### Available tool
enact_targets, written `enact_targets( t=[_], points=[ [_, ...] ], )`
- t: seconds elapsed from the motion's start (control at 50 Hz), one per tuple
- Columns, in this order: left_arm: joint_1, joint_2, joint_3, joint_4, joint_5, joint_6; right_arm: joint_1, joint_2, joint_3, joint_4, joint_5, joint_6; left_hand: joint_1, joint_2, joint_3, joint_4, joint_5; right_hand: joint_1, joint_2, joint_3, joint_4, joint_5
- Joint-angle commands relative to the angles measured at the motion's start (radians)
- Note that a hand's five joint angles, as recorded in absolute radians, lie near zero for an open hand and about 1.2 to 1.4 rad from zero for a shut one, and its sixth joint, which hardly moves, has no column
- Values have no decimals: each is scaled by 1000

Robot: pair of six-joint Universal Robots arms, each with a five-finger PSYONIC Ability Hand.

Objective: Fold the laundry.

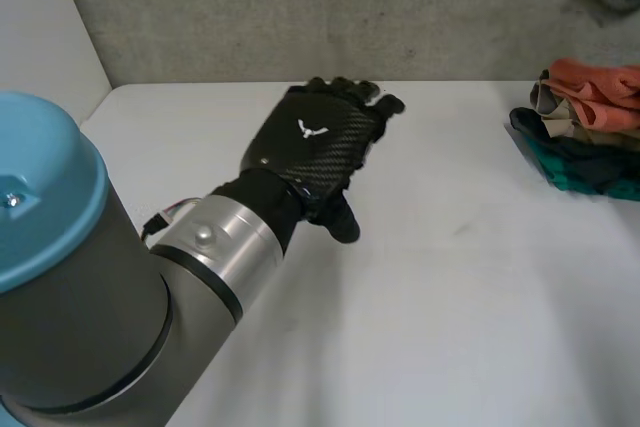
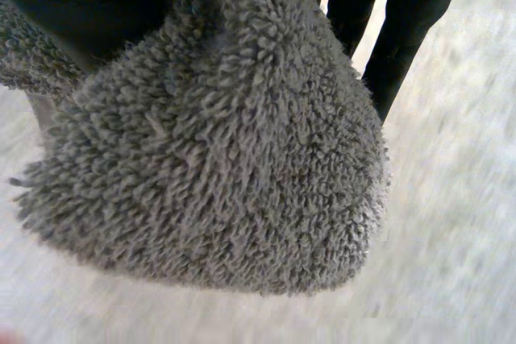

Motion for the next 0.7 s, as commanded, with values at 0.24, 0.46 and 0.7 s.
enact_targets(
  t=[0.24, 0.46, 0.7],
  points=[
    [-26, 1, -49, 53, 121, 1, -130, 264, 6, 10, -201, 41, -37, -38, -42, -30, -46, 423, 268, 250, 212, 348],
    [-26, 2, -58, 53, 161, -3, -132, 138, 133, 25, -181, 40, -36, -37, -41, -29, -45, -351, -506, -524, -562, -426],
    [-28, 35, -57, 52, 160, -3, -176, -198, 286, 381, 45, -29, -36, -37, -41, -29, -45, -799, -954, -972, -1010, -874]
  ],
)
